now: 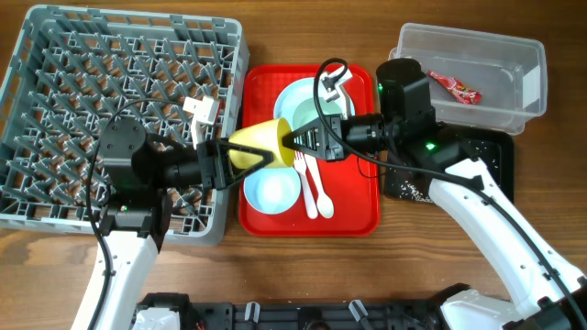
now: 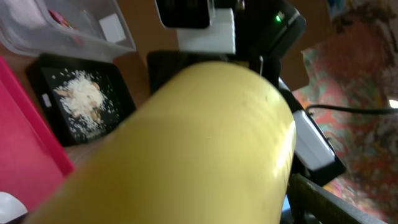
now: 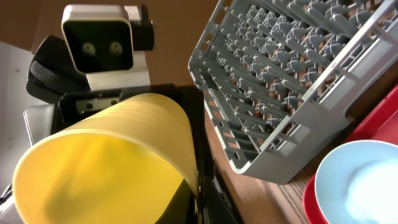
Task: Sort waste into correct bins and load items into the dishwasher rack
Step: 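Grasp the yellow cup with the left gripper and release right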
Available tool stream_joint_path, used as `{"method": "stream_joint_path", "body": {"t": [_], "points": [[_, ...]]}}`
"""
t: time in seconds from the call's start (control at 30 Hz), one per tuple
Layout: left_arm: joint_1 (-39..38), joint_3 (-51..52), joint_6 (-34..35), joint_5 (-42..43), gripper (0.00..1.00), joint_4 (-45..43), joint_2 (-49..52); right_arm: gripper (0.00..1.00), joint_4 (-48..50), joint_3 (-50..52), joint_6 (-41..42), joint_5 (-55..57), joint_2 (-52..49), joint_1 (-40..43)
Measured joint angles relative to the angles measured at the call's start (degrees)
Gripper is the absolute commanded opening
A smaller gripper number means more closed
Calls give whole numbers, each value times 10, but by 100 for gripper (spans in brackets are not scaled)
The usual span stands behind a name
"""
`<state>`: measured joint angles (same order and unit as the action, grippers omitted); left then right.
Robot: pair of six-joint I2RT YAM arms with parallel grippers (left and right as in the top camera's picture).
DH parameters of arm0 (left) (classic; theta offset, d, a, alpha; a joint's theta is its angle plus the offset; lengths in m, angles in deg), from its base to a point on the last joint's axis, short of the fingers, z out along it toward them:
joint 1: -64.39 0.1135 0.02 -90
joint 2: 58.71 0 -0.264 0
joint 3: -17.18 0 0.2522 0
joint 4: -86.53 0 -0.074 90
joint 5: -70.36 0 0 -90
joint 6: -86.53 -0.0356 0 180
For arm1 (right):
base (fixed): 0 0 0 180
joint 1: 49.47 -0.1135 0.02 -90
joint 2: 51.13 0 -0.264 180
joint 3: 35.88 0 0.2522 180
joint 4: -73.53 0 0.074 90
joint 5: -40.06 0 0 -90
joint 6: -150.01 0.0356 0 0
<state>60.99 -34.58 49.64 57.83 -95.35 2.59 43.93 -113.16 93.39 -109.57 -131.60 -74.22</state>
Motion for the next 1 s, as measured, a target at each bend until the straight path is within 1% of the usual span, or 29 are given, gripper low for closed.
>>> {"method": "stream_joint_path", "body": {"t": [0.07, 0.2, 0.3, 0.67, 0.77, 0.8, 0.9, 1.0], "points": [[0, 0, 0, -14, 91, -1, 0, 4, -3, 0, 0, 0, 0, 0], [0, 0, 0, -30, 85, -3, 0, 4, -7, 0, 0, 1, -2, 1], [0, 0, 0, -33, 77, -3, 0, 4, -9, 0, 0, 2, -3, 1], [0, -1, 0, -32, 72, -5, 0, 4, -27, 0, 2, 1, -3, 3], [0, -1, 0, -32, 67, -5, 0, 4, -30, 0, 5, 1, -3, 3], [0, -1, 1, -32, 64, -5, 0, 4, -31, 0, 5, 1, -3, 3], [0, -1, 2, -31, 61, -5, 0, 4, -33, 0, 7, 1, -3, 4], [0, -1, 2, -31, 54, -5, 0, 4, -34, 0, 9, 0, -3, 4]]}}
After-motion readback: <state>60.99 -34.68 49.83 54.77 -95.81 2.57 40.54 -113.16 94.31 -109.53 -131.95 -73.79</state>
